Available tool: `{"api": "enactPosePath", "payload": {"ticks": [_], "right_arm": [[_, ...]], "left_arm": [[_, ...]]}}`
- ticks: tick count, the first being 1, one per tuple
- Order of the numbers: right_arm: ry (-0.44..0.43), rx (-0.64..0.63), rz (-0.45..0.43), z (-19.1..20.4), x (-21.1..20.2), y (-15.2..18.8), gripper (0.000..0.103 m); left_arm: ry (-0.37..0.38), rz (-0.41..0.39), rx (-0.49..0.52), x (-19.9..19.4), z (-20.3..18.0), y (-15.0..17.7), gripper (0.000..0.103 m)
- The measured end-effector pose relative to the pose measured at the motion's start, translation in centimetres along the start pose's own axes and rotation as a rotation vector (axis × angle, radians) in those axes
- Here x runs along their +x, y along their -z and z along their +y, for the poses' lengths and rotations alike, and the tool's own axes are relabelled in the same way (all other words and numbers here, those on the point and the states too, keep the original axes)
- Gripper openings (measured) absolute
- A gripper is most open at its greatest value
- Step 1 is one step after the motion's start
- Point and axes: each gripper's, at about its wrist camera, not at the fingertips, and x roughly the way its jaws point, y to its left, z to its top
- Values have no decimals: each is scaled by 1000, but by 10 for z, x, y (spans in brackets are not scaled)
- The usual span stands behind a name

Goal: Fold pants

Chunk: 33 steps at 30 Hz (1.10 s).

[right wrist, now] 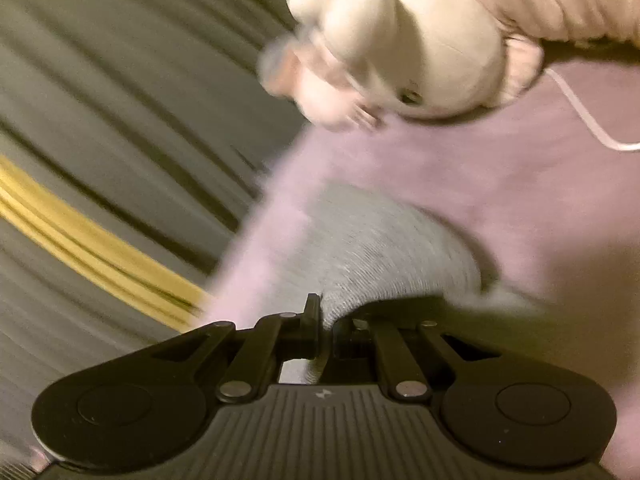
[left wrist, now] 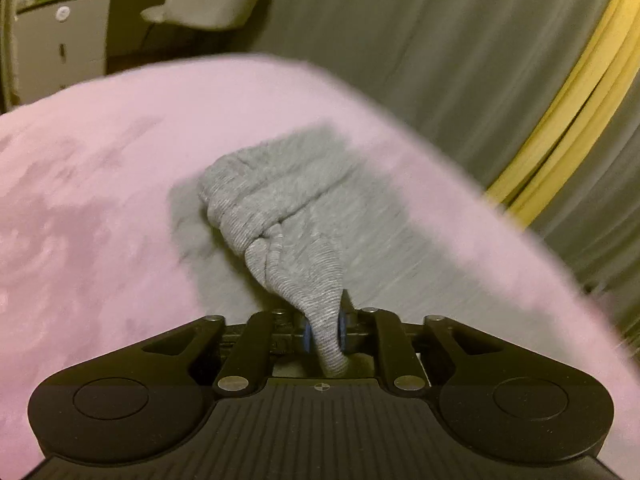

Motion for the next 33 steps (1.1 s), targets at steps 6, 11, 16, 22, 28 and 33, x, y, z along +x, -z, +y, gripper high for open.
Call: {"api": "enactPosePath", "payload": {"ticks": [6, 11, 16, 22, 28, 33], "right_arm": [[261, -43, 23, -4, -7, -3, 26], [341, -247, -184, 43, -40, 0, 48], [159, -421, -195, 102, -27, 37, 75], [154, -651, 14, 138, 49, 107, 81], [177, -656, 46, 129, 68, 103, 99], [178, -679, -3, 128, 73, 107, 99]], "left_arm": [[-172, -81, 23, -18, -13, -9, 75], [-191, -259, 110, -60, -40, -15, 82], [7, -204, 317, -55, -114, 12, 90], [-20, -152, 575, -7, -199, 61, 89], [1, -139, 573, 11, -224, 73, 89], [-55, -113, 672, 44, -253, 86, 93]]}}
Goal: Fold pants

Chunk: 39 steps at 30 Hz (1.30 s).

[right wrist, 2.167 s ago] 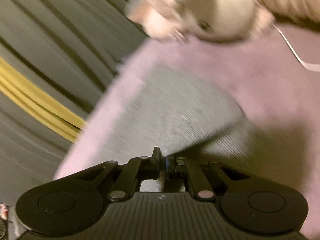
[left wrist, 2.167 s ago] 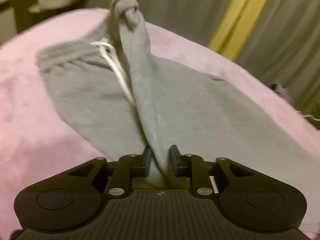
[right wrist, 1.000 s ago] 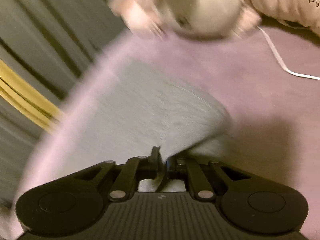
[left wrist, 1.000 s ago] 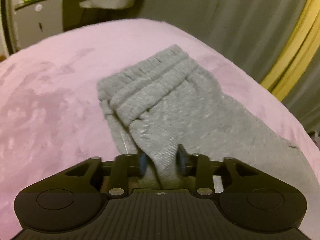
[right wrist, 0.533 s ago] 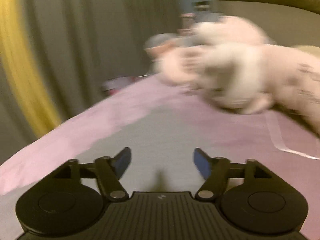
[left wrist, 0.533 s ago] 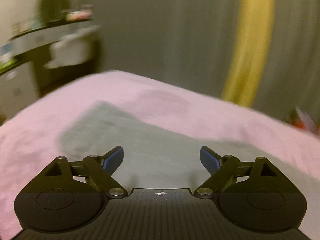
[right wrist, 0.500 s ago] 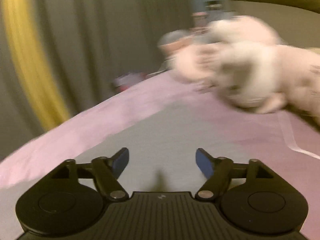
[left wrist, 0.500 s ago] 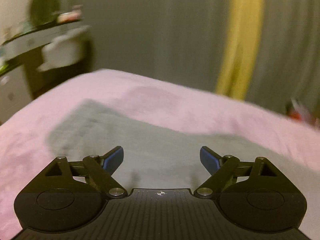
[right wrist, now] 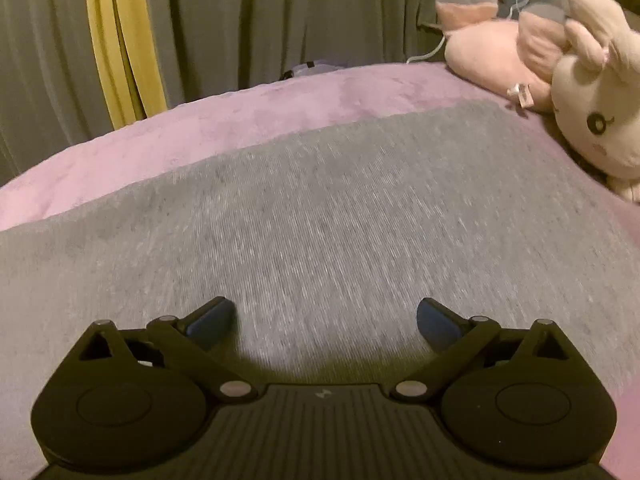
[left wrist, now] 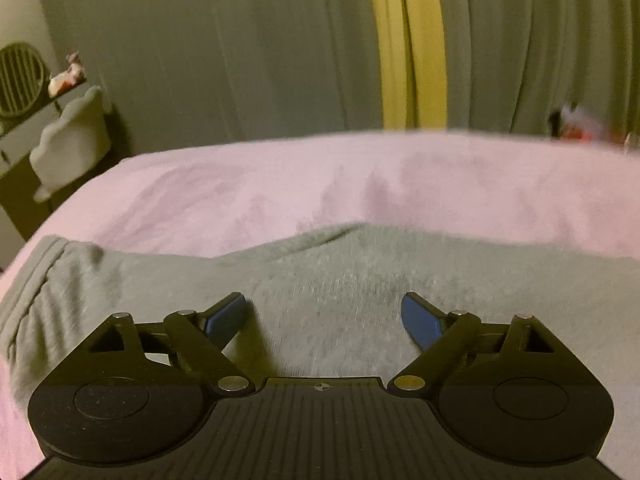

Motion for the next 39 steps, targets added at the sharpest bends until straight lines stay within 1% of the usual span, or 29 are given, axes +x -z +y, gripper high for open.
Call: {"api": "enactPosePath", "payload": {"ticks": [1, 2, 3, 5, 6, 7, 8, 9, 10, 11, 12, 14, 15, 17, 18, 19, 21, 24, 25, 27, 28, 30, 32, 33, 34, 36, 37, 38, 39], "right_arm": [[-2, 1, -6, -1, -4, 3, 99], [-8, 8, -10, -1, -3, 3, 99], [-13, 18, -13, -1, -3, 3, 99], [-19, 23, -18, -4, 1, 1, 99], [-18, 22, -19, -3, 2, 1, 99], [-19, 19, -21, -3, 2, 2, 99], [-20, 22, -21, -3, 3, 0, 99], [-19, 22, -22, -4, 4, -1, 99], [-13, 21, -16, -2, 3, -3, 99], [-13, 24, -7, -1, 2, -7, 99], [-32, 30, -10, 2, -1, -9, 99], [-104, 22, -49, 15, -10, -16, 97], [-127, -2, -68, 25, -13, -20, 91], [-188, -64, -81, 52, -14, -26, 76], [-227, -79, -71, 65, -10, -28, 53], [-250, -95, -47, 80, -4, -29, 41], [-254, -141, -32, 105, 9, -27, 40], [-197, -222, -78, 135, 26, -32, 40], [-191, -215, -72, 139, 31, -39, 40], [-187, -161, -57, 137, 46, -58, 41], [-172, -144, -61, 135, 51, -65, 41], [-114, -118, -28, 130, 58, -79, 41], [-159, -55, -26, 123, 45, -84, 41], [-203, -46, -35, 123, 33, -79, 41], [-255, -70, -38, 129, 21, -71, 41], [-323, -143, -31, 142, 2, -46, 41], [-335, -171, -23, 145, -2, -35, 41], [-325, -193, -15, 145, -1, -25, 41], [-286, -198, -3, 139, 4, -16, 41]], "left_arm": [[-21, 16, 9, 10, -3, -1, 99], [-52, 10, -7, 18, -3, -4, 100], [-87, -14, -44, 23, -1, -9, 100], [-154, -16, -56, 32, -1, -20, 100], [-210, -4, -57, 34, 1, -26, 95], [-235, 14, -55, 34, 3, -30, 87], [-225, 24, -56, 31, 7, -33, 85], [-168, 19, -63, 21, 13, -32, 86], [-113, -2, -72, 11, 19, -27, 89], [-74, -29, -75, 0, 25, -20, 91], [-47, -53, -67, -13, 31, -10, 95], [-48, -63, -50, -27, 38, 6, 95], [-50, -56, -51, -36, 41, 14, 95], [-38, -39, -99, -42, 48, 27, 95], [-32, -26, -134, -45, 52, 33, 95], [-27, -17, -160, -46, 55, 38, 95], [-11, -13, -204, -49, 58, 47, 95], [-22, 15, -219, -41, 58, 52, 95], [-29, 22, -234, -37, 61, 52, 95], [-45, 28, -255, -30, 63, 54, 96], [-49, 28, -260, -28, 64, 55, 97], [-50, 26, -276, -29, 66, 56, 97], [-54, 24, -283, -28, 68, 57, 97], [-52, 25, -286, -28, 68, 57, 97], [-50, 24, -291, -27, 68, 58, 97], [-55, 21, -286, -26, 66, 57, 97], [-62, 18, -274, -25, 64, 57, 97], [-67, 17, -265, -26, 62, 57, 98], [-67, 15, -263, -27, 63, 57, 98]]}}
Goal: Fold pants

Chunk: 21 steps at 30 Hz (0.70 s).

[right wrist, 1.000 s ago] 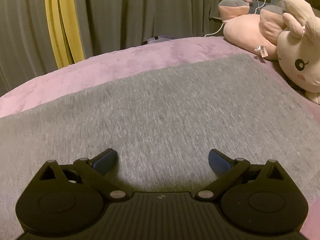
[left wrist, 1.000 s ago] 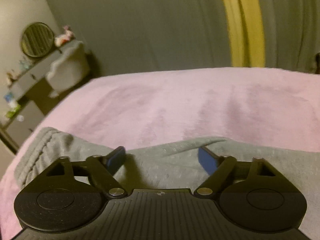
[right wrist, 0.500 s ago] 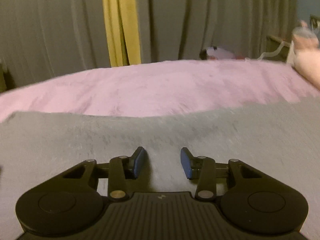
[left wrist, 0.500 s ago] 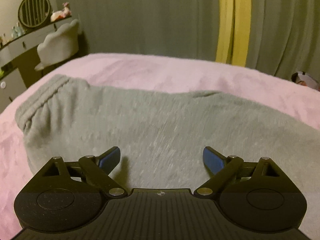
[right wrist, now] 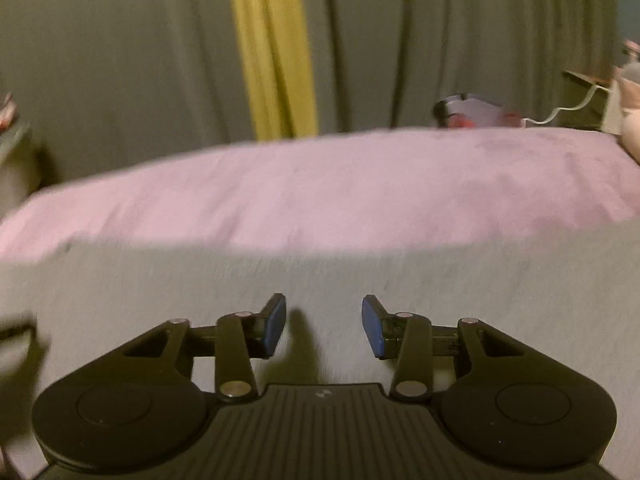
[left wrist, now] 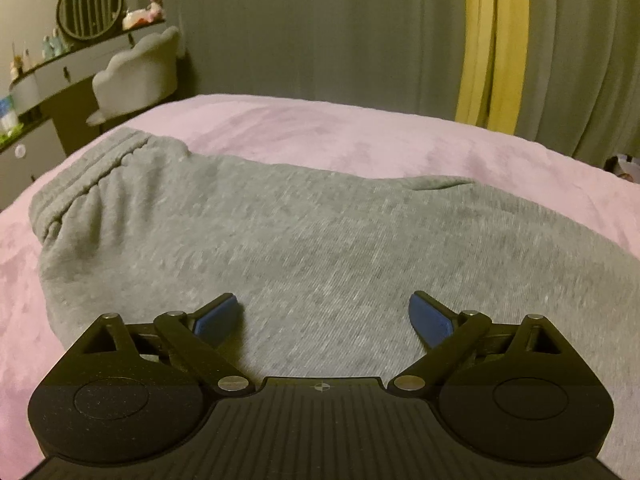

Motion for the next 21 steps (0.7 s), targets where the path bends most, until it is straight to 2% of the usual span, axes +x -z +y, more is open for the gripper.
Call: {"api": "enactPosePath", "payload": {"ticks": [2, 6, 7, 9, 11, 14, 17, 21], "right_arm": [[-14, 42, -32, -26, -4, 9, 41], [240, 134, 13, -100, -21, 2, 41], [314, 188, 55, -127, -26, 2, 44], [390, 330, 122, -177, -45, 5, 47], [393, 470, 79, -217, -85, 15, 47], [358, 635, 39, -250, -133, 40, 47], [285, 776, 54, -267, -152, 69, 47], [270, 825, 54, -269, -161, 89, 47]], "left_arm": [[1, 3, -12, -2, 3, 1, 98], [1, 24, -63, 1, 11, -1, 100], [0, 28, -70, 1, 12, -1, 101], [-7, 25, -65, 2, 11, -1, 101], [-17, 18, -52, 1, 9, -1, 101], [-26, 9, -39, -2, 6, -1, 100], [-21, 1, -25, -9, 3, 0, 100], [-5, -46, 7, -34, 1, -2, 100]]}}
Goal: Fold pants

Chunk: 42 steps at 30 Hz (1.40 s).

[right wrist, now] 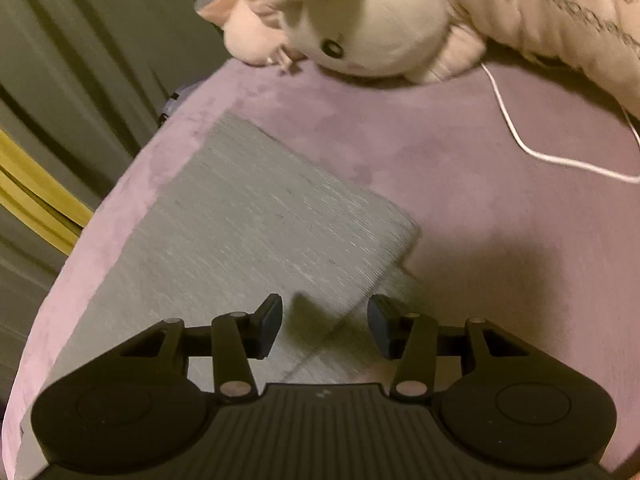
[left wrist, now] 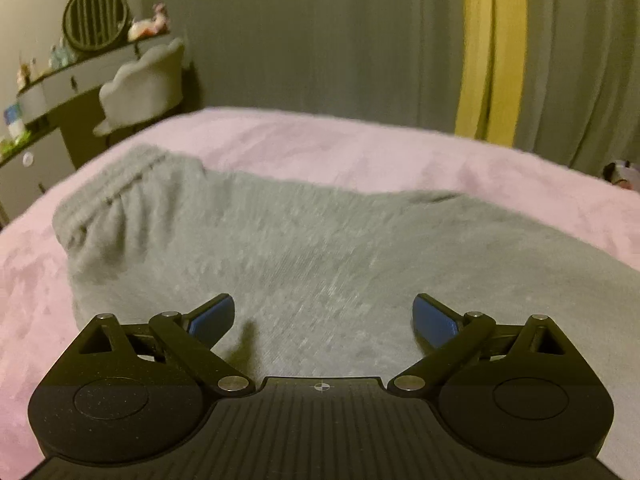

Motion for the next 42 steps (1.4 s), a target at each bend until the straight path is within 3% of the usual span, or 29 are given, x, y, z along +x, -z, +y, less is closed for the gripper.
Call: {"api": "enactPosePath", "payload": {"ticks": [6, 8, 9, 10, 13, 18, 26, 33, 37, 42], "right_arm": [[5, 27, 21, -1, 6, -6, 47], [8, 38, 14, -3, 8, -7, 33], [7, 56, 6, -6, 9, -8, 8], [-12, 92, 6, -9, 10, -9, 6], [-78, 190, -14, -18, 10, -9, 6], [-109, 228, 18, -21, 18, -7, 10], [-132, 156, -82, -5, -30, -8, 4], [-12, 121, -15, -8, -12, 2, 4], [79, 16, -49, -2, -10, 5, 4], [75, 15, -60, -4, -15, 5, 4]], "left_arm": [[48, 33, 11, -36, 4, 0, 100], [53, 34, 15, -43, 6, 3, 100], [49, 33, 11, -46, 8, 4, 100], [46, 37, 5, -48, 8, 4, 100], [51, 39, -17, -52, 10, 8, 100], [41, 30, -35, -51, 12, 14, 100], [23, 21, -98, -50, 22, 15, 100], [31, 35, -90, -45, 20, 16, 100], [17, 47, -79, -42, 18, 17, 100], [19, 58, -63, -38, 15, 18, 100]]}}
